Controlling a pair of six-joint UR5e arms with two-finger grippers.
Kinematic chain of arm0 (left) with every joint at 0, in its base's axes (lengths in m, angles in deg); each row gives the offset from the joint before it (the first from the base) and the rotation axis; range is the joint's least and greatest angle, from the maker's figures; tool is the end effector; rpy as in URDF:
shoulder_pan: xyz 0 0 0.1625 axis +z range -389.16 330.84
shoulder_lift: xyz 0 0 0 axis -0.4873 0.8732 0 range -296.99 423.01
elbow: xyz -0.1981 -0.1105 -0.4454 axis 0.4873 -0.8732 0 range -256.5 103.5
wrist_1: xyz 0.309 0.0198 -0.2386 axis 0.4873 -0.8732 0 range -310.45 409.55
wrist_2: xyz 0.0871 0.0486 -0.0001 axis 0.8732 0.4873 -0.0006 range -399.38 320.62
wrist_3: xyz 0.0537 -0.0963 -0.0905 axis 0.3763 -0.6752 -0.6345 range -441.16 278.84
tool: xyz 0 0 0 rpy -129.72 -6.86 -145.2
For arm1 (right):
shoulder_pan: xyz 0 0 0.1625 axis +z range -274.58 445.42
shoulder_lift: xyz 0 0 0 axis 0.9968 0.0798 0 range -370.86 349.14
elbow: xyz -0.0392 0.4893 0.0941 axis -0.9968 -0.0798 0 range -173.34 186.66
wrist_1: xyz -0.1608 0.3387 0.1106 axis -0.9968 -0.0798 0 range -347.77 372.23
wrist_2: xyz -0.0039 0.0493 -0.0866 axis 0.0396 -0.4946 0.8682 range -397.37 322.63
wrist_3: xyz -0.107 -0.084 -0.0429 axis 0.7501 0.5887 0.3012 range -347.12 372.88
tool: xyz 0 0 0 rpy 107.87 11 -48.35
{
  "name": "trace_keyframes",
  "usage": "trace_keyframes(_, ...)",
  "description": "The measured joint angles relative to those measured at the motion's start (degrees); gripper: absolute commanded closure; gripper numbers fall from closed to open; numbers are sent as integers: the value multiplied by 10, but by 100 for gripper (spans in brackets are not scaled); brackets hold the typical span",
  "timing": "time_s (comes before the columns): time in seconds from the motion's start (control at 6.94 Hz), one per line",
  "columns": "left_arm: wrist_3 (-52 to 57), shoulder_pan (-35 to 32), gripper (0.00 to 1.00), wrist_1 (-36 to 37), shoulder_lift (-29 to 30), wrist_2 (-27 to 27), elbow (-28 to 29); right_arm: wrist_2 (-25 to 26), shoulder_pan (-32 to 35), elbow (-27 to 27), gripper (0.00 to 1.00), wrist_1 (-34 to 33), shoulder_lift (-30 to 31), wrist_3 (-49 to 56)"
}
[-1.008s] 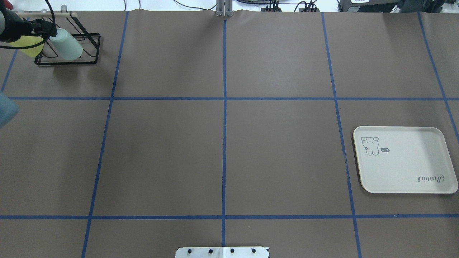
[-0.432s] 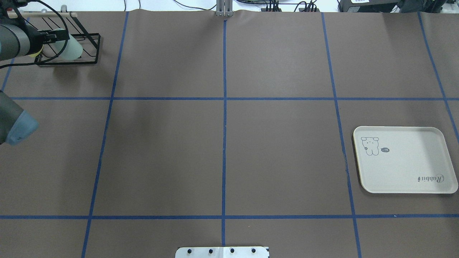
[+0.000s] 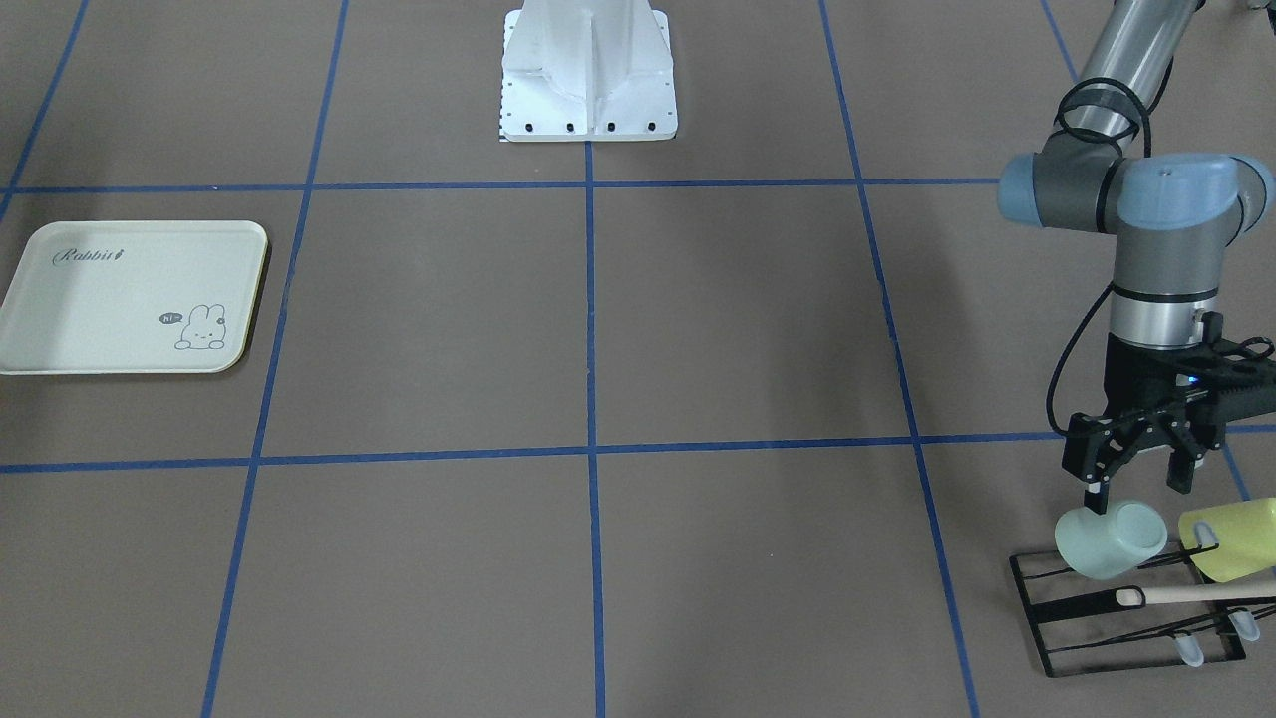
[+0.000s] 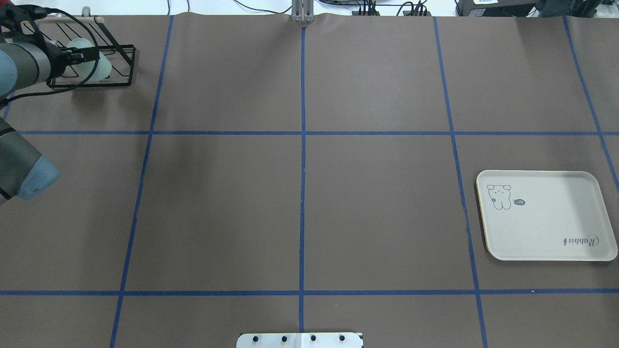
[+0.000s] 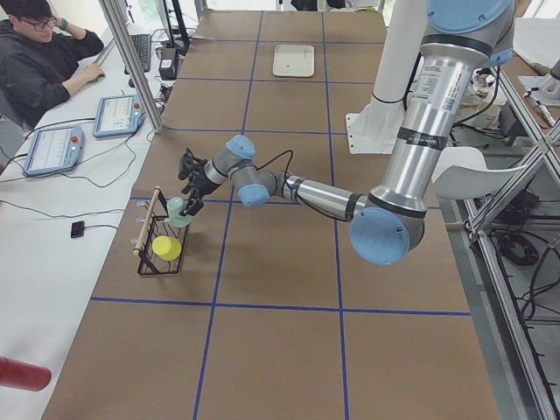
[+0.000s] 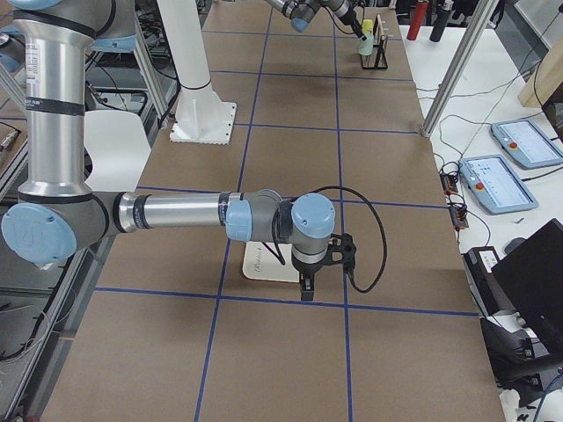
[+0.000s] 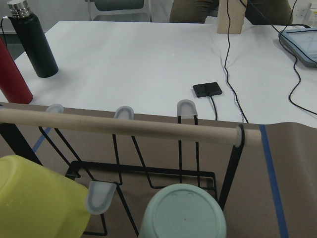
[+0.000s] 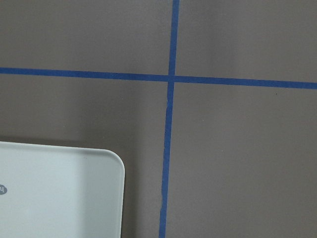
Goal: Left arm grabs green cup and hands to right arm on tray
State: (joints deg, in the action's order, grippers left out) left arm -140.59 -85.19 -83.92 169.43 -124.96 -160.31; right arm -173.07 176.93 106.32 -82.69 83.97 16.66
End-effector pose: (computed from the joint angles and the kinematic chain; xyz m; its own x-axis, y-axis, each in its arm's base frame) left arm 0.2585 -0.6417 0.5805 0.7230 -0.1657 -0.6706 0.5735 0.6851 0.4491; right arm 0.0423 -0.4227 0.7293 0.6984 -0.0464 0.7142 0.0197 0.9988 0.0456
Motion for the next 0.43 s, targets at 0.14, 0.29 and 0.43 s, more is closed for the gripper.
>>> trace_keyframes(0.14,0,3,0,-1,6,4,10,0,0,4,1,2,-2,-2)
trace_keyframes(0.29,-1,5,0,-1,12,6,20,-2,-1,11,1,7,-5,-5)
trace_keyframes(0.43,-1,6,0,-1,16,6,26,-7,-2,14,1,12,-8,-8)
